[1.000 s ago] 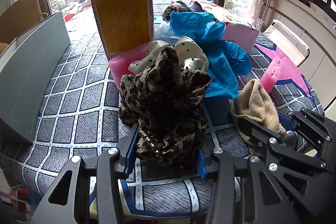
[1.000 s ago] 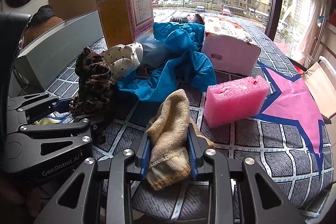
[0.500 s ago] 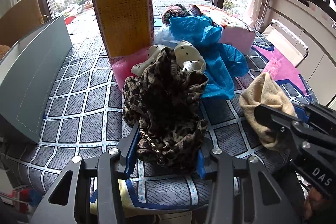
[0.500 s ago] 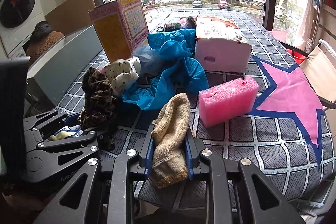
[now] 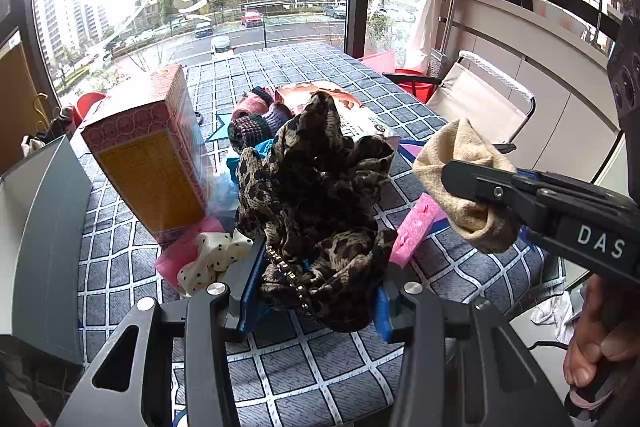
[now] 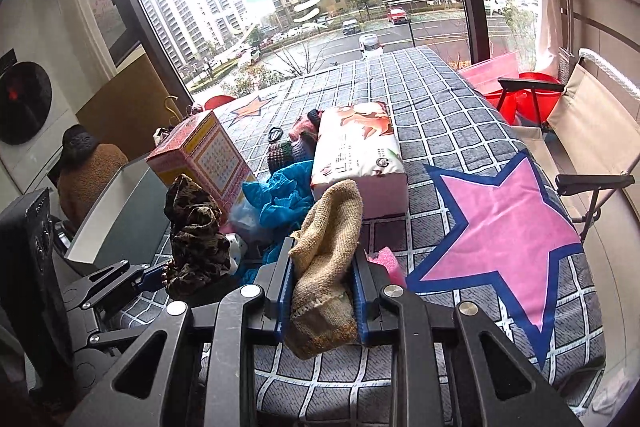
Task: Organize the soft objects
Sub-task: 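Carry the scrunchie with left tool while right tool carries the sock to the white box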
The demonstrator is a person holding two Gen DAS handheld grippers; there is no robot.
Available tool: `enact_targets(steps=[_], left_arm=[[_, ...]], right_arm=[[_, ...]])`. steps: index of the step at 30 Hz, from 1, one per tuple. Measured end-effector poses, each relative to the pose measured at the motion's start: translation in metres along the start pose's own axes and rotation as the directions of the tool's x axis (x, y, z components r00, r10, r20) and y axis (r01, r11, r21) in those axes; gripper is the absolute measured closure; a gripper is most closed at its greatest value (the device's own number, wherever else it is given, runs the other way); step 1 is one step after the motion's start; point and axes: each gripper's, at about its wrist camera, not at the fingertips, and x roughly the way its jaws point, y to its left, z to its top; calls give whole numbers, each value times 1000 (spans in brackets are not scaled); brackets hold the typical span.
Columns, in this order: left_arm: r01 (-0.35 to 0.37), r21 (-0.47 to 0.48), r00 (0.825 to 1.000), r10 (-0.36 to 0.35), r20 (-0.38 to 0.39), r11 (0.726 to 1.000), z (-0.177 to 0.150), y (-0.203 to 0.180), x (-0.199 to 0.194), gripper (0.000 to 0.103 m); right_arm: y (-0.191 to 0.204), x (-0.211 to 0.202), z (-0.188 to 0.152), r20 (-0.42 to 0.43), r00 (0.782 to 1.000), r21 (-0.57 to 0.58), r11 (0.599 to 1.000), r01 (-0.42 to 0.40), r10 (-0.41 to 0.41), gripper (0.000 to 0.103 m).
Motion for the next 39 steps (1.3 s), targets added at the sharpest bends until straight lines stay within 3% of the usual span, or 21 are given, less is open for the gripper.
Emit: enact_targets(steps=[6, 15, 20, 30, 39], left_arm=[[27, 8, 999, -27, -42, 1000, 38, -1, 14, 55], [-29, 14, 997, 29, -65, 999, 93, 2, 34, 55], [-25, -12, 994, 24, -109, 1000, 121, 13, 50, 55], [-63, -105, 990, 49, -130, 993, 151, 65, 62, 54], [-77, -210, 994, 58, -95, 975, 160, 121, 40, 54]], right_arm=[[-20, 5, 27, 3, 1000, 56, 998, 28, -28, 77], [-40, 28, 73, -32, 999, 121, 993, 16, -13, 77], [-40, 49, 95, -65, 998, 135, 990, 34, -25, 77], [-43, 84, 124, -113, 994, 231, 973, 15, 11, 77], [-25, 99, 138, -119, 988, 302, 951, -60, 100, 77]])
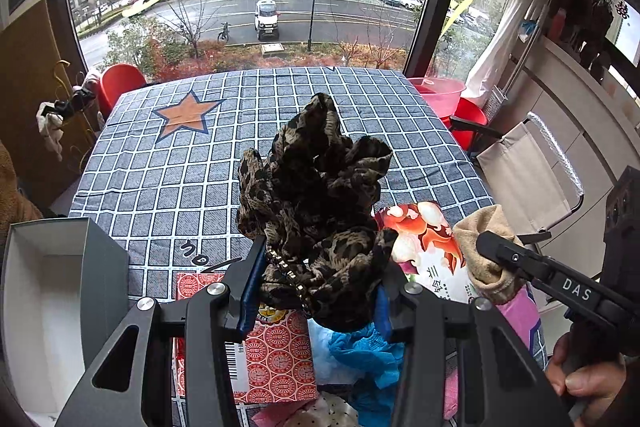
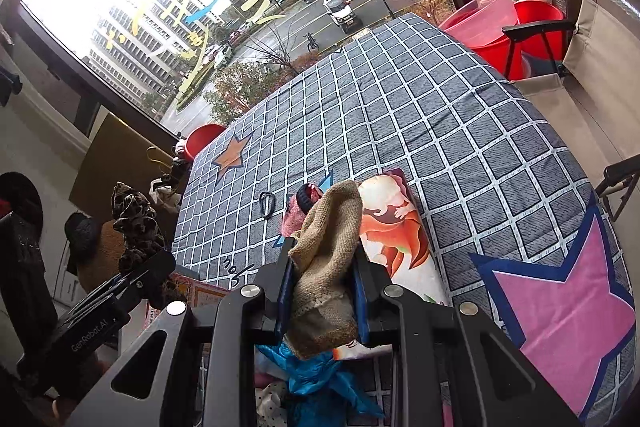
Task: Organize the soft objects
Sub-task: 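Carry the scrunchie with left tool while right tool carries the sock to the white box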
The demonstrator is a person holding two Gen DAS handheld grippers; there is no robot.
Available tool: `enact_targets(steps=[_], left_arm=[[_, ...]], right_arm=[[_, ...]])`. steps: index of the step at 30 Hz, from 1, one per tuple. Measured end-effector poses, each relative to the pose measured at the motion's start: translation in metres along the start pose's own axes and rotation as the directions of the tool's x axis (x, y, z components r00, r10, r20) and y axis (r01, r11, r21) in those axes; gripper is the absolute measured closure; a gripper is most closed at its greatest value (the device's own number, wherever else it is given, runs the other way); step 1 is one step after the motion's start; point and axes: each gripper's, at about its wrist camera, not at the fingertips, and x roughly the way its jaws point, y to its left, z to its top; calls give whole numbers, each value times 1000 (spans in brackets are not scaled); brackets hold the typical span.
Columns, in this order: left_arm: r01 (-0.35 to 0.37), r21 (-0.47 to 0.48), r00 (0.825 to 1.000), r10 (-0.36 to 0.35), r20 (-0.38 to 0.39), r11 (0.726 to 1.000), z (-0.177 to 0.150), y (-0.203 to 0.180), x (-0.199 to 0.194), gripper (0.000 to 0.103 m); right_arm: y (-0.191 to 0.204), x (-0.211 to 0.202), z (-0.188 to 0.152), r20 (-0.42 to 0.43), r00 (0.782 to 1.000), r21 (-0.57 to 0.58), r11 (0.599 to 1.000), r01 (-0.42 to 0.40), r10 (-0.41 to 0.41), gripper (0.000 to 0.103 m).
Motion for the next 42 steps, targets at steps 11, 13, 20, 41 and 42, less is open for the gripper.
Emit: enact_targets(steps=[11, 13, 20, 41, 42], left_arm=[[6, -118, 1000, -7, -8, 993, -18, 63, -16, 54], [9, -146, 1000, -11, -15, 989, -22, 75, -15, 54], [-22, -171, 1000, 24, 10, 985, -32, 101, -29, 54], [-143, -240, 989, 150, 12, 960, -69, 167, -60, 54], [-150, -244, 988, 157, 8, 958, -71, 172, -61, 54]], right_arm=[[35, 11, -6, -33, 982, 73, 981, -182, 184, 76], [41, 12, -8, -36, 980, 71, 979, -191, 194, 76], [74, 15, -15, -45, 977, 9, 978, -207, 208, 77], [202, 48, -68, -63, 995, -404, 910, -95, 76, 77], [207, 50, -71, -59, 996, -422, 902, -86, 68, 77]])
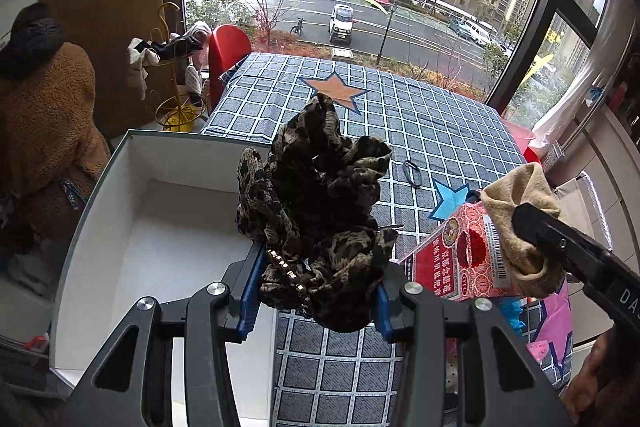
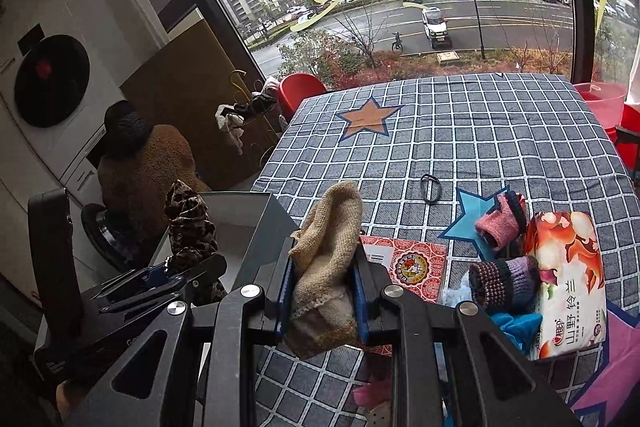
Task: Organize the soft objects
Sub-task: 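Carry the scrunchie with left tool while right tool carries the sock to the white box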
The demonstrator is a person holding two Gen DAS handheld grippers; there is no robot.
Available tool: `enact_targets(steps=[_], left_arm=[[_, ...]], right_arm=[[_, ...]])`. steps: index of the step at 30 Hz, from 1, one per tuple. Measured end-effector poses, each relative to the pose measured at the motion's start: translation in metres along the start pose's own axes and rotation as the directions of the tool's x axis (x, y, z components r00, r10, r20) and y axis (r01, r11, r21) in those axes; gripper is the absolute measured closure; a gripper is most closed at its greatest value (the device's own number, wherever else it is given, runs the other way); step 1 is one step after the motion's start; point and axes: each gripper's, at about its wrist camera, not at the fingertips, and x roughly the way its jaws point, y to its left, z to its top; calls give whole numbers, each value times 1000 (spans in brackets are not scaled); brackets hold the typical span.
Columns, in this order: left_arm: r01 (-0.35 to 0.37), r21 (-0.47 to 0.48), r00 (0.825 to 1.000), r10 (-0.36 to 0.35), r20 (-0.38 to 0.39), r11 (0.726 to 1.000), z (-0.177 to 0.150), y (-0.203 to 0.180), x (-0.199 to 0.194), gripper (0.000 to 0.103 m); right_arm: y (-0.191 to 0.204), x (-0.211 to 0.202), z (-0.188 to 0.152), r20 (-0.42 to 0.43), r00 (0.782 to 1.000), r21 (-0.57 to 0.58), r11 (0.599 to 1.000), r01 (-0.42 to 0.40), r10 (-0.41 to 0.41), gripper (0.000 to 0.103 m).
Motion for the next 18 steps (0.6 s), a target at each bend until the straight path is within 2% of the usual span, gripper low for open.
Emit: enact_targets(steps=[6, 11, 18], left_arm=[[-45, -30, 999, 45, -21, 999, -11, 28, 2, 54], [-78, -56, 996, 76, -44, 995, -21, 48, 4, 54], [-133, -72, 990, 129, -55, 988, -28, 70, 8, 54]], right_arm=[[30, 16, -8, -31, 999, -108, 994, 25, -29, 76], [54, 25, -17, -42, 995, -231, 970, 75, -87, 76], [91, 38, -31, 10, 975, -437, 876, 204, -222, 77]])
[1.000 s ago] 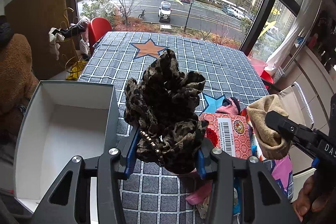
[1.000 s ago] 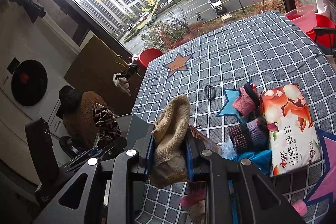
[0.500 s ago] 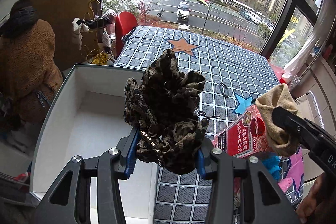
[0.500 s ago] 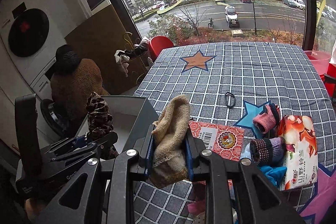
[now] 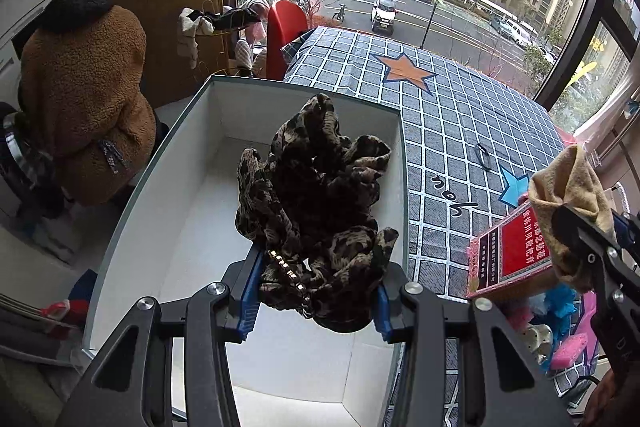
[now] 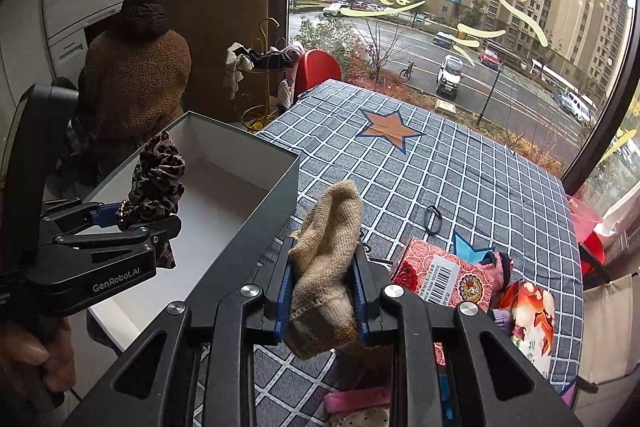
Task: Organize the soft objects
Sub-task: 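Carry the scrunchie with left tool while right tool carries the sock to the white box, then lower and release the scrunchie with left tool while right tool releases the sock in the box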
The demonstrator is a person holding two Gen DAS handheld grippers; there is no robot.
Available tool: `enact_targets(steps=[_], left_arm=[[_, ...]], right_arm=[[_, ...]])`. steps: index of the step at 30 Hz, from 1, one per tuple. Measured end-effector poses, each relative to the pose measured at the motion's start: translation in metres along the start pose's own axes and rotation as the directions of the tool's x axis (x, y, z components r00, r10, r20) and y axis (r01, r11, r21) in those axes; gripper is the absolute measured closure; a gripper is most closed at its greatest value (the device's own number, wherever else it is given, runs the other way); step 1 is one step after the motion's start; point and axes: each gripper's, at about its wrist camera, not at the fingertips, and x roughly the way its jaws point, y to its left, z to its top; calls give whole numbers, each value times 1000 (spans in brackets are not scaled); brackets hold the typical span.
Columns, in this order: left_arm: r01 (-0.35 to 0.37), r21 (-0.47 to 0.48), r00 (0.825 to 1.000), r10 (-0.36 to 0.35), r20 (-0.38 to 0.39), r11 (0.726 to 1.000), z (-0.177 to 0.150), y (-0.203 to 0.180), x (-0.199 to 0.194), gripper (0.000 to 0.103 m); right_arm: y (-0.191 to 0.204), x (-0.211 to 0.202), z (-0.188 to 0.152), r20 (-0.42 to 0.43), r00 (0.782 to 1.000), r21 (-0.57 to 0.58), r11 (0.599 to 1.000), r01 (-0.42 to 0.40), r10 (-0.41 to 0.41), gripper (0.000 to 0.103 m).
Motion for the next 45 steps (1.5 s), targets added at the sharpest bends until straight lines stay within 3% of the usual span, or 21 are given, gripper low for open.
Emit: enact_targets(steps=[10, 20, 45], left_arm=[[-78, 11, 997, 78, -3, 997, -8, 18, 3, 54], [-137, 40, 990, 138, -19, 990, -15, 31, 12, 54], [-126, 44, 989, 129, -67, 991, -18, 47, 41, 54]], right_arm=[[33, 6, 5, 22, 996, -157, 984, 89, -87, 77], [65, 9, 7, 44, 999, -218, 976, 30, -21, 77], [105, 44, 20, 4, 1000, -260, 965, -29, 31, 76]])
